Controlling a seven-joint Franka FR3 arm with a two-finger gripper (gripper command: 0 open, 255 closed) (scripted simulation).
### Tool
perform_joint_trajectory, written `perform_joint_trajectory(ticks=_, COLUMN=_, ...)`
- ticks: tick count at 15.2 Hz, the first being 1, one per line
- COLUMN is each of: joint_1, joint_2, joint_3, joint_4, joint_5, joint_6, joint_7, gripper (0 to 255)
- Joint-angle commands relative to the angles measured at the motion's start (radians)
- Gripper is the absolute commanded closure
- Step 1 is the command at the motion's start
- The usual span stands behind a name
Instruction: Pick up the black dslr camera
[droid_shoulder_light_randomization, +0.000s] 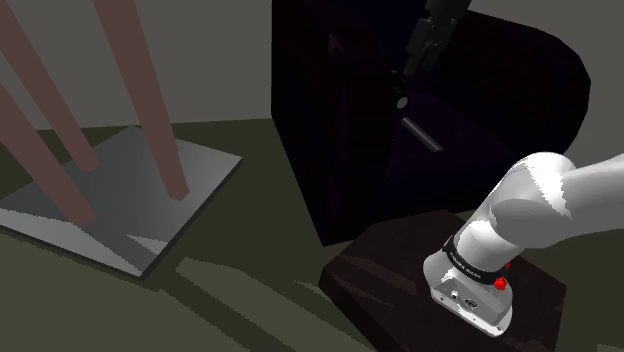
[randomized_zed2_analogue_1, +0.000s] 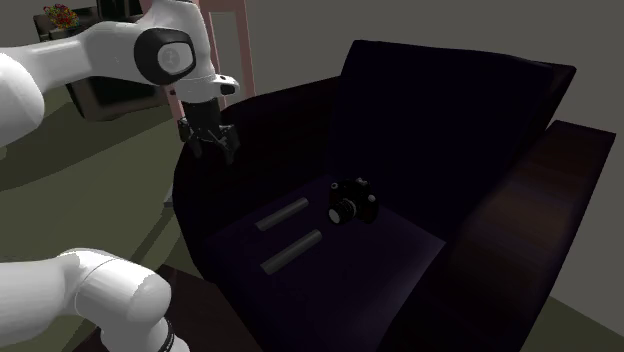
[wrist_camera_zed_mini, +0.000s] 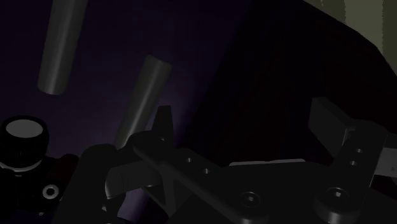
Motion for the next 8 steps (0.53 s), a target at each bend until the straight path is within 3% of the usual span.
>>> perform_joint_trajectory(ticks=1, joint_1=0.0, joint_2=0.0, joint_3=0.0, joint_4=0.0, joint_5=0.0, joint_6=0.0, joint_7=0.0, gripper=0)
perform_joint_trajectory(ticks=8, joint_1=-0.045, joint_2=0.227, joint_3=-0.119, joint_4=0.115, joint_5=-0.023, joint_6=0.068, joint_7=-0.057, gripper=0)
